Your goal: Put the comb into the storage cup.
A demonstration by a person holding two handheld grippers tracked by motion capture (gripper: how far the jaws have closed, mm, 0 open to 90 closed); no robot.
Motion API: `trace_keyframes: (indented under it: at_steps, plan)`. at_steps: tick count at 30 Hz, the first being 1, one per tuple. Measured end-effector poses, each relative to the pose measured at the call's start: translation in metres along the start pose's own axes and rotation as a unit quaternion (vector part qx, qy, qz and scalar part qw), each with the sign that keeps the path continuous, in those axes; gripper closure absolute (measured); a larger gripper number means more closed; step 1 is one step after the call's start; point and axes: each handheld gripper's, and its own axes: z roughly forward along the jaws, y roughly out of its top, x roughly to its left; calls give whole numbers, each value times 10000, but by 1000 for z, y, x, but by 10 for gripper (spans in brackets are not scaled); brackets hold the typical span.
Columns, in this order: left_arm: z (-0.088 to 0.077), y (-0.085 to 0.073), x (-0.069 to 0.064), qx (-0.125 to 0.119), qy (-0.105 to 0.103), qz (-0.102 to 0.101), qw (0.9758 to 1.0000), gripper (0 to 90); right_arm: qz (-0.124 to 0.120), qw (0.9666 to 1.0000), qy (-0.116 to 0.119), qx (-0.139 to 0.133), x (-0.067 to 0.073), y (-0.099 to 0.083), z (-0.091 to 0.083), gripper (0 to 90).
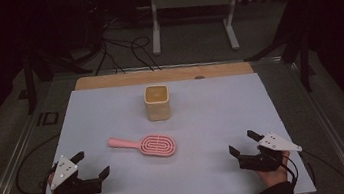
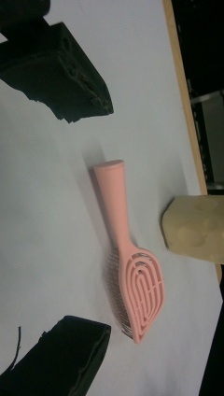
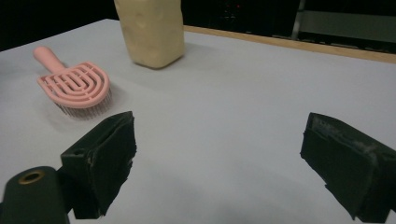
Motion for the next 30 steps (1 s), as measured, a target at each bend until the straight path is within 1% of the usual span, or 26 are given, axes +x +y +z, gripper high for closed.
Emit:
trace_keyframes:
  at_steps: [3, 10, 14, 15, 17, 21, 25, 30]
  plan:
    - [0, 0, 0, 5, 28, 33, 10000, 2, -3, 10000, -14, -1, 0, 0, 0, 101]
    - [1, 1, 0, 4, 16, 38, 10000, 1, -33, 10000, -20, -6, 0, 1, 1, 101]
    - [3, 2, 0, 2, -9, -4, 10000, 2, -28, 10000, -10, 10, 0, 1, 2, 101]
    - [4, 4, -1, 24, -49, 11, 10000, 5, -25, 10000, -7, 10, 0, 0, 2, 101]
    - [4, 7, -2, 18, -47, 37, 10000, 12, -4, 10000, -38, 10, -1, 0, 2, 101]
    - [5, 12, -2, -20, -127, -1, 9999, 13, 15, 10000, -52, -6, -2, -1, 2, 101]
    - [7, 17, -1, 29, -144, 27, 9999, 12, 36, 10000, -74, -29, -2, -1, 3, 101]
    - [12, 25, 1, -6, -136, 46, 9999, 10, 42, 9999, -103, -51, -3, 0, 2, 101]
